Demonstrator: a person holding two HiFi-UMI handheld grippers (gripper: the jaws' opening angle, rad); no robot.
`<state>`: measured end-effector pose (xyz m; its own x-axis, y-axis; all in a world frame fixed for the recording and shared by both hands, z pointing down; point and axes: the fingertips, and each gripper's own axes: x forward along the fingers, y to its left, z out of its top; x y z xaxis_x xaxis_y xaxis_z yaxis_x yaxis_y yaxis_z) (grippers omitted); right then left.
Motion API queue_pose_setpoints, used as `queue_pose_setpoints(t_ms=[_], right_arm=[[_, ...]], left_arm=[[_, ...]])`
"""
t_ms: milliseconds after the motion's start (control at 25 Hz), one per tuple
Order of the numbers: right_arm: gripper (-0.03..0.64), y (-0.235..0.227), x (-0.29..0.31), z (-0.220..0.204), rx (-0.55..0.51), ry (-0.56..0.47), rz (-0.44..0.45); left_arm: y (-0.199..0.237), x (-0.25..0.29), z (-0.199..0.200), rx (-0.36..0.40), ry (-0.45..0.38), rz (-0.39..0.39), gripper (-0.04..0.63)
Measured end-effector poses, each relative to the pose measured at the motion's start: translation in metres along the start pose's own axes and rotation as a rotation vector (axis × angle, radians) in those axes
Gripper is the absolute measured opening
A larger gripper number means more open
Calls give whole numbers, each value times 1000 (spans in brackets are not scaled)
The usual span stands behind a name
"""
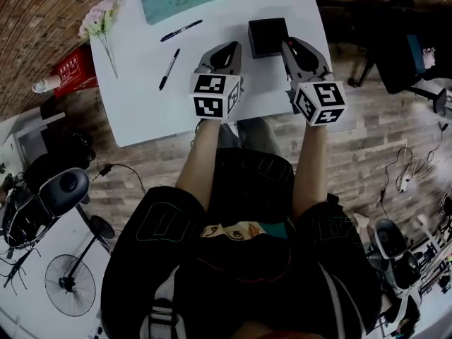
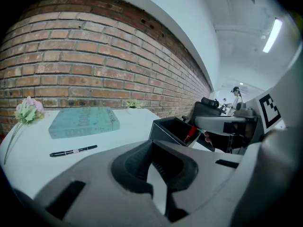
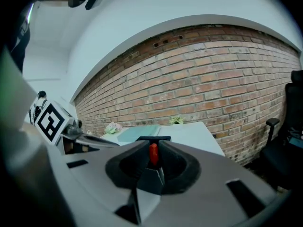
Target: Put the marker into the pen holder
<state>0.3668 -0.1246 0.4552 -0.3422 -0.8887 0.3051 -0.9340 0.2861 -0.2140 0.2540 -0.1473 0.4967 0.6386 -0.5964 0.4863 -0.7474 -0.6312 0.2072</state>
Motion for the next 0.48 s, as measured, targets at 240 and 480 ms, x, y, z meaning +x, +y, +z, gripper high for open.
queue_pose_setpoints(t_ms=[240,480], right_arm=[[93,4,-4,-4,2,0,-10],[100,6,-7,0,12,-17,-43]], left_arm=[[-4,-2,-6,-1,11,-16,5],[2,-7,-11,-11,14,-31,5]])
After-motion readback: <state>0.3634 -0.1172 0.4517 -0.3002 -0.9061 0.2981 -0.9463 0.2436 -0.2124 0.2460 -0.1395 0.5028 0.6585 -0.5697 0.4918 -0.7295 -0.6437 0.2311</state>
